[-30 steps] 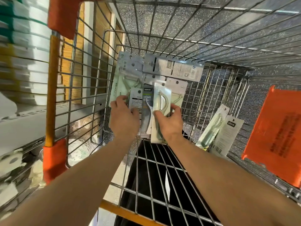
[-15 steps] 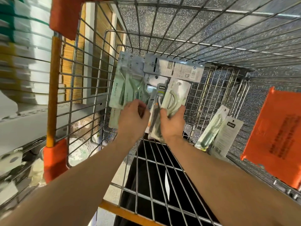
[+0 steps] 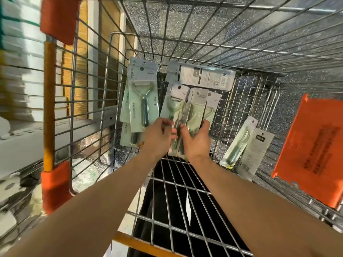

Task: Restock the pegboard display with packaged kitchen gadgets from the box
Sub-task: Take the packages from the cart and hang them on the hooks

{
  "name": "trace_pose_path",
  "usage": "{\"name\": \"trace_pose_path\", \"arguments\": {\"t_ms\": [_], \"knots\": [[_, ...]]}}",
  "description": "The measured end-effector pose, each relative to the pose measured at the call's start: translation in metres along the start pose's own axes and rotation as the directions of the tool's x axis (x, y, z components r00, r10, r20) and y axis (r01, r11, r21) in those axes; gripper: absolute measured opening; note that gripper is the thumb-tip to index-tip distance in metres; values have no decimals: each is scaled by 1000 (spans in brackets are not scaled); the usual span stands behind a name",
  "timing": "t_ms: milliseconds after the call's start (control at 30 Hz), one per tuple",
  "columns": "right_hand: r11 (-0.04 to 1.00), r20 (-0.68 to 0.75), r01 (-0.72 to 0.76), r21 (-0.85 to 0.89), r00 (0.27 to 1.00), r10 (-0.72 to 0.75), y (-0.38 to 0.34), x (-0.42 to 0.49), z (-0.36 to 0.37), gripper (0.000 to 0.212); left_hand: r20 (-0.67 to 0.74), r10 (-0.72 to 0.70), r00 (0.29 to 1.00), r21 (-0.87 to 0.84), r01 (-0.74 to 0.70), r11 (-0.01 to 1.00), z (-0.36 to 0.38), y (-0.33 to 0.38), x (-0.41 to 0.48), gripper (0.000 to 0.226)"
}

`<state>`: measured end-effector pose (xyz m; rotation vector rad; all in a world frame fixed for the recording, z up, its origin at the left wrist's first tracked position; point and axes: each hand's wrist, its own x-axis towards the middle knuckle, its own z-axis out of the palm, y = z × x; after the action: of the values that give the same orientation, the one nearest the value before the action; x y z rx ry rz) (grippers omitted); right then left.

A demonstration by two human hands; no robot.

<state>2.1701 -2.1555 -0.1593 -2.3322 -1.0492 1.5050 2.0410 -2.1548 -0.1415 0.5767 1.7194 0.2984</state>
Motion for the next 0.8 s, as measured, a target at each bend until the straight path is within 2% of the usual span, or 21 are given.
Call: {"name": "trace_pose_path", "arguments": {"t_ms": [100, 200, 300, 400, 533, 633, 700, 800], "knots": [[999, -64, -34, -4, 997, 34, -4, 5, -5, 40, -29, 22, 999, 71, -20, 997, 0, -3, 4, 17], [999, -96, -31, 11, 995, 32, -5, 4, -10, 37, -53, 47, 997, 130, -40, 991, 0, 5, 4, 22], [998, -119, -26, 54, 992, 32, -13, -3, -18, 37, 0, 50, 999, 250, -48, 967, -1, 21, -1, 32], [986, -97, -62, 154, 992, 78, -26, -13, -28, 38, 73, 9, 997, 289, -29, 957, 0, 34, -5, 40], [965, -47, -57, 258, 996, 72, -47, -30, -38, 37, 125, -19, 992, 220, -9, 975, -4, 45, -16, 57], [956, -56, -27, 293, 997, 45, -68, -49, -45, 54, 56, -32, 998, 153, 23, 988, -13, 59, -30, 66], [960, -65, 9, 278, 998, 9, -82, -66, -51, 70, -14, -35, 999, 112, 36, 993, -22, 70, -42, 57], [966, -64, 52, 255, 997, -37, -96, -83, -62, 72, -67, -28, 997, 58, 32, 998, -33, 88, -58, 46]]}}
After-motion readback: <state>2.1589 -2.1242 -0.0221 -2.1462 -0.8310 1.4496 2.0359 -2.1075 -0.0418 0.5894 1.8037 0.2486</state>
